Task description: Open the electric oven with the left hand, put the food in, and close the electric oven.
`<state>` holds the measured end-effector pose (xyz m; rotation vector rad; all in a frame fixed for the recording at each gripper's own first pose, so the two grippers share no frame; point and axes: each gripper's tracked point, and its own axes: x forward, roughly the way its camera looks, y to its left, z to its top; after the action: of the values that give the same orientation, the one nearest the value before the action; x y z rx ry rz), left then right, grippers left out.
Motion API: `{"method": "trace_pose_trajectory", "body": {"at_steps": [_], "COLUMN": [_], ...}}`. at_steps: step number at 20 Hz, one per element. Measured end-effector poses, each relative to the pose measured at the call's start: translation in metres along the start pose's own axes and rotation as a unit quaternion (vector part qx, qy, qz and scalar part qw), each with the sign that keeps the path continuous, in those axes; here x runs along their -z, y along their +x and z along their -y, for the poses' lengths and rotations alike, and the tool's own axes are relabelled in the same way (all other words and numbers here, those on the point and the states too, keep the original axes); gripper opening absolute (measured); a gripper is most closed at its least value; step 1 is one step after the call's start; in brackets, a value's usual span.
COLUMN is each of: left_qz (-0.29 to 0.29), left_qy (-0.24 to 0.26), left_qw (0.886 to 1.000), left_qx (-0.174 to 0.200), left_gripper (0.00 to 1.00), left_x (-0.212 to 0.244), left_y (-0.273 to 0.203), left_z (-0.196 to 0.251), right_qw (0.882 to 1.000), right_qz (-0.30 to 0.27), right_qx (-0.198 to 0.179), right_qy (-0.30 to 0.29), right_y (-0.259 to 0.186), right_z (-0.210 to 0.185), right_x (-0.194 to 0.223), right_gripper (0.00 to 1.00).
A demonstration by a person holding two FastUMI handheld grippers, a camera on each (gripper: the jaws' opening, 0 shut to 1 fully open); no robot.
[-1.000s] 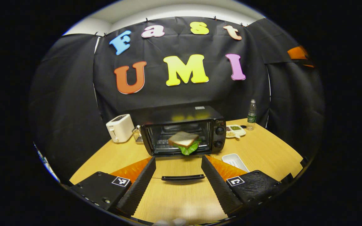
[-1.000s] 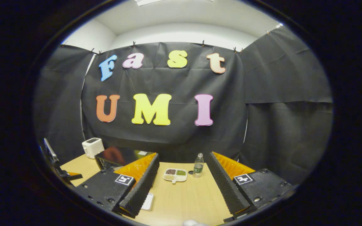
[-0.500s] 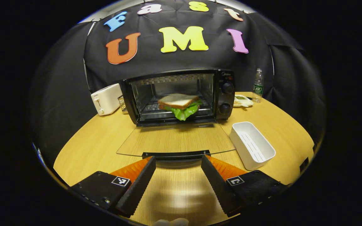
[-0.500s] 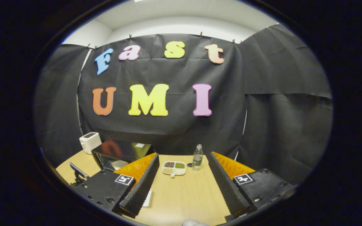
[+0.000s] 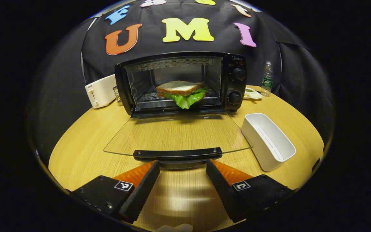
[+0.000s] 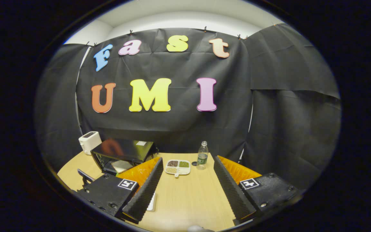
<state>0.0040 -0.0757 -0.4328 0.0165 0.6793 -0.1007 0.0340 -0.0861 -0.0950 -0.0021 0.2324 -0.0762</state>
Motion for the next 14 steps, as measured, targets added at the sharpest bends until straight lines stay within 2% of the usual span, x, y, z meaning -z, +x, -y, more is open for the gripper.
{"method": "trace_pose_trajectory", "body": {"at_steps": [4, 5, 6, 7, 8, 9, 10, 13, 14], "left_qz": [-0.001, -0.003, -0.004, -0.003, -0.001, 0.001, 0.002, 0.013, 0.016], "left_qy": [-0.008, -0.009, -0.012, -0.011, -0.010, -0.009, -0.009, -0.015, -0.015], "left_qw": [1.000, 1.000, 1.000, 1.000, 1.000, 1.000, 1.000, 1.000, 1.000], "left_qx": [0.003, 0.003, 0.003, 0.004, 0.004, 0.004, 0.004, 0.007, 0.006], "left_gripper": [0.96, 0.95, 0.95, 0.95, 0.95, 0.95, 0.96, 0.95, 0.95], "left_x": [-0.003, -0.003, -0.004, -0.006, -0.008, -0.010, -0.014, -0.030, -0.036], "left_y": [0.002, 0.002, 0.001, 0.001, 0.000, -0.002, -0.004, -0.010, -0.012], "left_z": [-0.001, -0.001, -0.001, -0.001, -0.001, -0.001, -0.001, -0.002, -0.003], "right_qw": [1.000, 1.000, 1.000, 1.000, 1.000, 1.000, 1.000, 1.000, 1.000], "right_qz": [-0.002, -0.003, -0.002, 0.000, 0.002, 0.003, 0.004, 0.007, 0.007], "right_qx": [-0.004, -0.005, -0.005, -0.006, -0.006, -0.008, -0.009, -0.009, -0.010], "right_qy": [0.003, 0.003, 0.002, 0.002, 0.002, 0.002, 0.003, 0.007, 0.009], "right_y": [0.003, 0.003, 0.003, 0.003, 0.002, 0.001, 0.001, 0.000, 0.000], "right_z": [-0.004, -0.005, -0.005, -0.005, -0.006, -0.005, -0.006, -0.004, -0.004], "right_x": [0.000, 0.000, -0.001, -0.003, -0.005, -0.006, -0.007, -0.010, -0.011], "right_gripper": [1.00, 0.96, 1.00, 0.95, 1.00, 1.00, 0.96, 1.00, 0.95]}}
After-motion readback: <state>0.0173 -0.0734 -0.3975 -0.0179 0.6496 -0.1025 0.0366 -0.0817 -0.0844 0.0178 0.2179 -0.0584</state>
